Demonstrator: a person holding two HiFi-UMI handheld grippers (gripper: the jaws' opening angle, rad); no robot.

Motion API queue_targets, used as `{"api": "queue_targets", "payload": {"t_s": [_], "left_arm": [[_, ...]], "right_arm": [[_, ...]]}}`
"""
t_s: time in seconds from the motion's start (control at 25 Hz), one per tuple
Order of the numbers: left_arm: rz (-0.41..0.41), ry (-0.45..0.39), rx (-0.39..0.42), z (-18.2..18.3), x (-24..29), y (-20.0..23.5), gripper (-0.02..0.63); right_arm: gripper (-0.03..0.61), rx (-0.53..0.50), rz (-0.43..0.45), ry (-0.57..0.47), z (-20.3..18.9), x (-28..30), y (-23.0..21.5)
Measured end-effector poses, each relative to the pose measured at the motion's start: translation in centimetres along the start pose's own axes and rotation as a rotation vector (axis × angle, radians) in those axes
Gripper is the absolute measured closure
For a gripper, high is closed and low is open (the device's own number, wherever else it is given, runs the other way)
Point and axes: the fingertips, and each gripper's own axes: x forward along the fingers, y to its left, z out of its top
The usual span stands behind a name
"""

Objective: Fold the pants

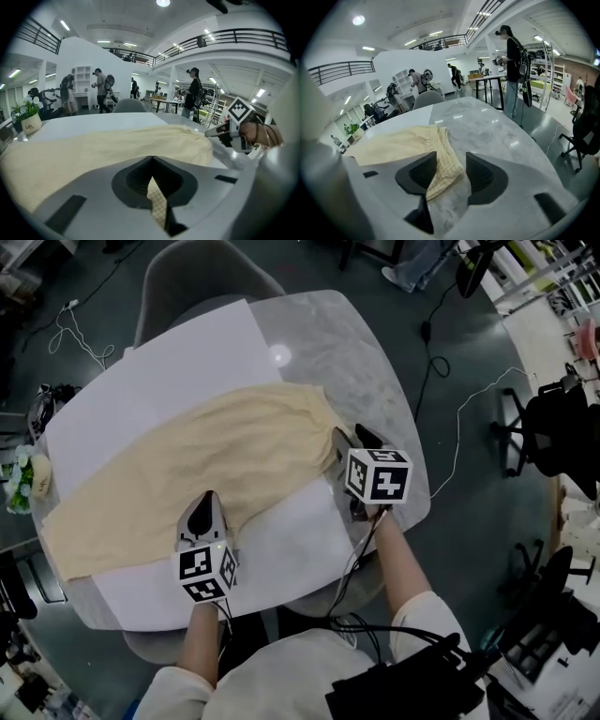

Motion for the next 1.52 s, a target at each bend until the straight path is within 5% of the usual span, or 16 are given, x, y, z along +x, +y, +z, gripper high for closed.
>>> {"api": "queue_targets", "payload": {"t_s": [0.4, 0.64, 0.96, 1.16, 1.52], "left_arm": [[0.005, 0.019, 0.002, -1.0, 0.7, 0.5, 0.609], [0.007, 0.034, 0.0, -1.6, 0.7, 0.5, 0.609], [-0.003, 0.026, -0.001, -1.4, 0.3, 0.7, 0.609], [-0.002, 0.011, -0.008, -1.2, -0.3, 1.1, 0.609], [0.022, -0.031, -0.029, -0.3, -2.8, 3.5, 0.609]], "right_arm": [[0.405, -0.105, 0.07, 0.056, -0.7, 2.2, 0.5], [0.423, -0.017, 0.095, 0.069, -1.0, 2.5, 0.4], [0.471, 0.027, 0.079, 0.14, -1.4, 2.4, 1.0], [0.549, -0.069, 0.0, 0.128, -1.2, 1.8, 2.2], [0.561, -0.077, -0.038, 0.091, -0.7, -0.3, 3.5]]}}
